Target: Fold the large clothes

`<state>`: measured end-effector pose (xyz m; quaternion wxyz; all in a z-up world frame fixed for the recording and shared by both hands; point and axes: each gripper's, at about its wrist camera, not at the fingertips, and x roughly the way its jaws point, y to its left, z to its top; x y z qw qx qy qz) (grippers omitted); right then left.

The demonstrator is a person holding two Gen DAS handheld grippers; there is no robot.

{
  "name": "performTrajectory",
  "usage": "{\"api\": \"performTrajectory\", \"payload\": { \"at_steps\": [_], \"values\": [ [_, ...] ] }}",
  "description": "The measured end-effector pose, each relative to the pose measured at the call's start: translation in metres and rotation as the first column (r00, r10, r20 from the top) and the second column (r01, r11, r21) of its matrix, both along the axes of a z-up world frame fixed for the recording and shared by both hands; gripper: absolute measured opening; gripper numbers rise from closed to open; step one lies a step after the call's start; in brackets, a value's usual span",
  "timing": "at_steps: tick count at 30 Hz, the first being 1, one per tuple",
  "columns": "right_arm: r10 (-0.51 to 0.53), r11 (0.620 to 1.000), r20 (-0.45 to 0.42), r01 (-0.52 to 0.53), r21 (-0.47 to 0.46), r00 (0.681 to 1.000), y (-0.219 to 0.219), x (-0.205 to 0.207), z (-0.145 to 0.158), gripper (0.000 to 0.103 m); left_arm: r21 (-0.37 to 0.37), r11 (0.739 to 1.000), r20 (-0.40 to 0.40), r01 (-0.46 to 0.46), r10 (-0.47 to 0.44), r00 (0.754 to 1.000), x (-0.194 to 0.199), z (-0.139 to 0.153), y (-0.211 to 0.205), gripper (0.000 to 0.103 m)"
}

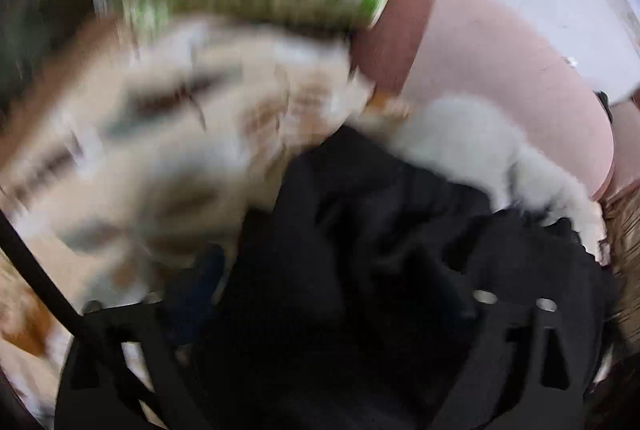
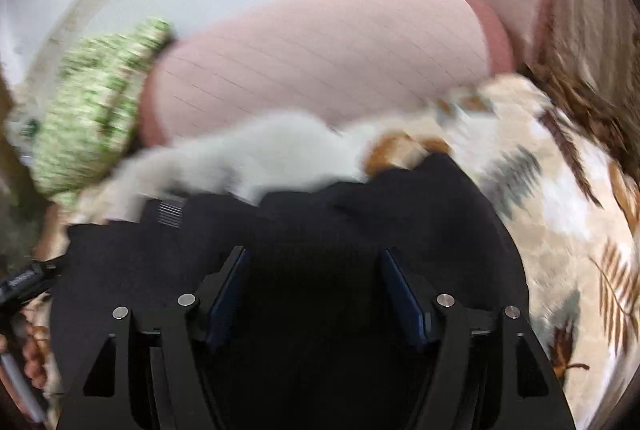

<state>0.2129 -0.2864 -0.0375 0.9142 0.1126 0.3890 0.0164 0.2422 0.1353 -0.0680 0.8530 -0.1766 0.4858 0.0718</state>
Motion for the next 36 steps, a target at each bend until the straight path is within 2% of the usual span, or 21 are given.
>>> {"api": "performTrajectory", "payload": {
  "at_steps": [1, 2, 4, 6, 9, 11, 12, 15, 16, 19, 21, 22, 23, 24, 26, 28, 29, 32, 36],
  "values": [
    [0.0, 1.0, -0.021, 0.0, 0.017, 1.0, -0.006, 0.005, -0.013, 0.073, -0.059, 0.998, -0.038, 0.01, -0.012, 0.999, 0.004, -0.016, 0.004, 0.1],
    [0.005, 0.999, -0.026, -0.003, 0.055, 1.0, -0.012, 0.008, -0.024, 0.074, -0.079, 0.997, -0.026, 0.0, -0.002, 1.0, 0.004, -0.023, 0.007, 0.103],
    [-0.007, 0.997, -0.017, 0.008, 0.075, 1.0, -0.013, 0.013, -0.026, 0.077, -0.07, 0.998, 0.004, -0.007, 0.007, 1.0, 0.002, -0.023, 0.006, 0.103],
    [-0.012, 0.999, -0.022, 0.012, 0.035, 1.0, -0.007, 0.017, -0.025, 0.08, -0.048, 0.999, 0.021, -0.012, 0.013, 1.0, -0.004, -0.014, 0.004, 0.101],
    [-0.036, 0.999, -0.03, 0.036, -0.024, 0.999, -0.001, 0.013, -0.015, 0.081, -0.002, 1.0, 0.065, -0.025, 0.025, 0.998, -0.033, 0.014, 0.001, 0.095],
    [-0.054, 0.998, -0.021, 0.055, 0.012, 0.998, -0.005, -0.004, -0.001, 0.081, 0.03, 0.999, 0.11, -0.022, 0.018, 0.994, -0.059, 0.033, -0.001, 0.095],
    [-0.045, 0.997, 0.002, 0.045, 0.064, 0.999, -0.009, -0.019, 0.008, 0.081, 0.049, 0.999, 0.136, -0.019, 0.012, 0.991, -0.079, 0.043, -0.002, 0.095],
    [-0.004, 0.985, 0.052, -0.005, 0.17, 0.999, -0.021, -0.067, 0.027, 0.082, 0.059, 0.998, 0.164, -0.008, -0.002, 0.986, -0.121, 0.052, 0.003, 0.095],
    [0.012, 0.982, 0.058, -0.022, 0.188, 0.998, -0.023, -0.082, 0.031, 0.083, 0.039, 0.999, 0.171, -0.006, -0.001, 0.985, -0.136, 0.051, 0.006, 0.095],
    [0.046, 0.963, 0.067, -0.062, 0.261, 0.997, -0.035, -0.133, 0.029, 0.091, -0.094, 0.996, 0.21, -0.001, 0.021, 0.978, -0.171, 0.04, 0.024, 0.095],
    [0.05, 0.941, 0.061, -0.067, 0.332, 0.997, -0.044, -0.161, 0.015, 0.094, -0.219, 0.976, 0.219, -0.013, 0.062, 0.974, -0.188, 0.022, 0.036, 0.096],
    [0.052, 0.927, 0.051, -0.067, 0.368, 0.997, -0.049, -0.171, 0.006, 0.095, -0.274, 0.962, 0.208, -0.022, 0.082, 0.975, -0.192, 0.014, 0.039, 0.096],
    [0.05, 0.913, 0.04, -0.062, 0.402, 0.998, -0.053, -0.177, -0.004, 0.095, -0.37, 0.928, 0.183, -0.036, 0.111, 0.977, -0.192, -0.002, 0.046, 0.096],
    [0.039, 0.895, 0.023, -0.045, 0.444, 0.999, -0.057, -0.18, -0.017, 0.095, -0.435, 0.899, 0.163, -0.044, 0.127, 0.978, -0.191, -0.012, 0.048, 0.095],
    [0.014, 0.85, -0.023, 0.0, 0.526, 1.0, -0.06, -0.177, -0.04, 0.095, -0.507, 0.86, 0.122, -0.063, 0.144, 0.982, -0.186, -0.028, 0.051, 0.095],
    [0.002, 0.79, -0.064, 0.038, 0.612, 0.998, -0.061, -0.165, -0.062, 0.095, -0.539, 0.842, 0.125, -0.03, 0.116, 0.985, -0.178, -0.037, 0.051, 0.095],
    [-0.001, 0.776, -0.076, 0.048, 0.629, 0.997, -0.059, -0.159, -0.068, 0.095, -0.542, 0.841, 0.131, -0.011, 0.097, 0.987, -0.175, -0.039, 0.05, 0.095],
    [0.006, 0.767, -0.085, 0.05, 0.64, 0.996, -0.054, -0.14, -0.079, 0.098, -0.56, 0.825, 0.173, 0.069, 0.035, 0.984, -0.159, -0.042, 0.047, 0.095],
    [-0.013, 0.741, -0.083, 0.065, 0.668, 0.996, -0.057, -0.113, -0.086, 0.103, -0.559, 0.823, 0.182, 0.102, 0.001, 0.983, -0.136, -0.05, 0.038, 0.097]
  ]
}}
